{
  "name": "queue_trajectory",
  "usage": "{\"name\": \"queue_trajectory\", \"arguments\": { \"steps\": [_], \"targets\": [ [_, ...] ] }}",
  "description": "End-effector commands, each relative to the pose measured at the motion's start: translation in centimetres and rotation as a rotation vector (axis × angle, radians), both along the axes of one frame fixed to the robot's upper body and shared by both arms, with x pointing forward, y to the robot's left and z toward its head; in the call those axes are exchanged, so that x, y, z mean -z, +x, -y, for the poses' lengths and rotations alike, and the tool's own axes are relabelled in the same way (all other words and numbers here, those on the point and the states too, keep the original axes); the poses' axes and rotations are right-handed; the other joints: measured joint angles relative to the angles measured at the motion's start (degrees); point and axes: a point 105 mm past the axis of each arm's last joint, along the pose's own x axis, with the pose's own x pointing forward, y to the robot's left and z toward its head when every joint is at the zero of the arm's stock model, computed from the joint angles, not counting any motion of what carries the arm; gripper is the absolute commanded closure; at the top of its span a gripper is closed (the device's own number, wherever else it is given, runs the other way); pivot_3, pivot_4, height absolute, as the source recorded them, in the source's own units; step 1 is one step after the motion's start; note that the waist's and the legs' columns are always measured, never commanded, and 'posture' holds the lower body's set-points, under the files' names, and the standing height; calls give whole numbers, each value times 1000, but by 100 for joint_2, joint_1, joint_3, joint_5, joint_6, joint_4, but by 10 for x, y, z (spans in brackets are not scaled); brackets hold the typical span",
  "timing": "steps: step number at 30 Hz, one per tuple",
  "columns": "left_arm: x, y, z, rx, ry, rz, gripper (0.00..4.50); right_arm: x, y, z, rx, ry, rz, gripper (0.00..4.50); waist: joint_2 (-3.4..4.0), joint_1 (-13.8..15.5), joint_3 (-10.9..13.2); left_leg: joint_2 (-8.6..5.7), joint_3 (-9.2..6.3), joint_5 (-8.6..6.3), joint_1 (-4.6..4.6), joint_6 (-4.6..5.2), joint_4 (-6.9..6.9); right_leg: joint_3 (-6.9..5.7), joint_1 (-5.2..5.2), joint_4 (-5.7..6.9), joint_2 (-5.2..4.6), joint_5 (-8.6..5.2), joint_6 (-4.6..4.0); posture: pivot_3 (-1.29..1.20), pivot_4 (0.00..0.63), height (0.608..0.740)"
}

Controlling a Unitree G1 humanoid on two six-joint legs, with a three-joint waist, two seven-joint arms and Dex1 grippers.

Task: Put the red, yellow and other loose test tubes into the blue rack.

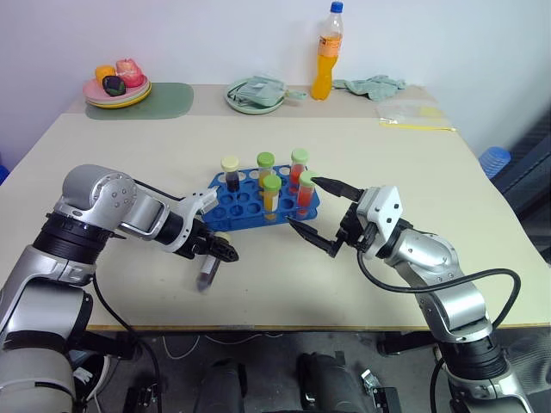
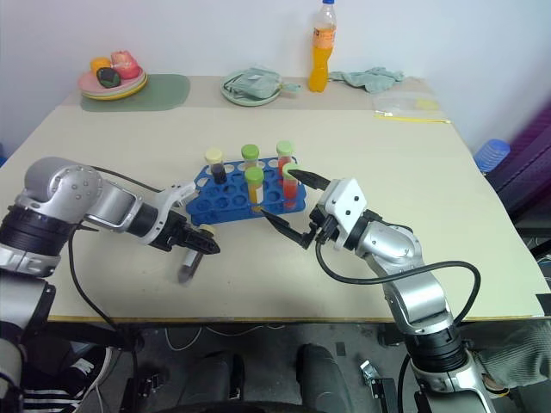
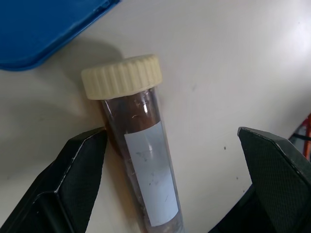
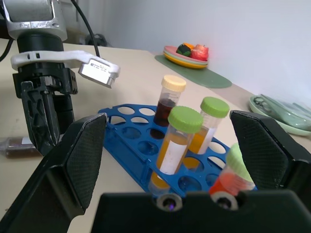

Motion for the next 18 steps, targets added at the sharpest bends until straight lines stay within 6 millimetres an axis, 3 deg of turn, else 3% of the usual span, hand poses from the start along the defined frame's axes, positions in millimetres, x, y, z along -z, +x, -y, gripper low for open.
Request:
{"name": "queue_trajectory", "arguments": {
  "steps": [1, 5, 12, 16, 18],
  "targets": [
    [4, -3, 2, 3, -7, -3, 1818, -14, -5, -3, -11, 14, 59, 0, 0, -3, 0, 0, -1, 0, -2, 0, 0, 0, 0, -1, 0, 0, 0, 0, 150, 740],
    [2, -3, -5, -22, -7, 11, 3707, -14, -4, -2, -7, 14, 59, 0, -2, -14, 0, 0, -1, 0, -4, 0, 0, 0, 0, -3, 0, 0, 1, 0, 150, 740],
    [-34, 17, -23, -205, -55, 273, 3756, -14, -5, -1, 0, 11, 59, 0, -4, -30, 2, 2, -8, 2, -3, -3, 1, -2, -3, 5, 3, 1, 2, 0, 150, 740],
    [-58, 10, -36, -250, -79, 504, 3756, -15, -6, 2, 9, 10, 60, 0, -7, -25, 1, 3, -4, 3, -3, -6, 0, 0, -3, 5, 0, 2, 4, 0, 150, 740],
    [-59, 2, -40, -242, -117, 604, 3756, -15, -5, 3, 12, 10, 60, 0, -4, -60, 0, 4, -4, 5, -4, -10, 0, -2, -4, 6, 0, 2, 3, 0, 150, 740]
  ]
}}
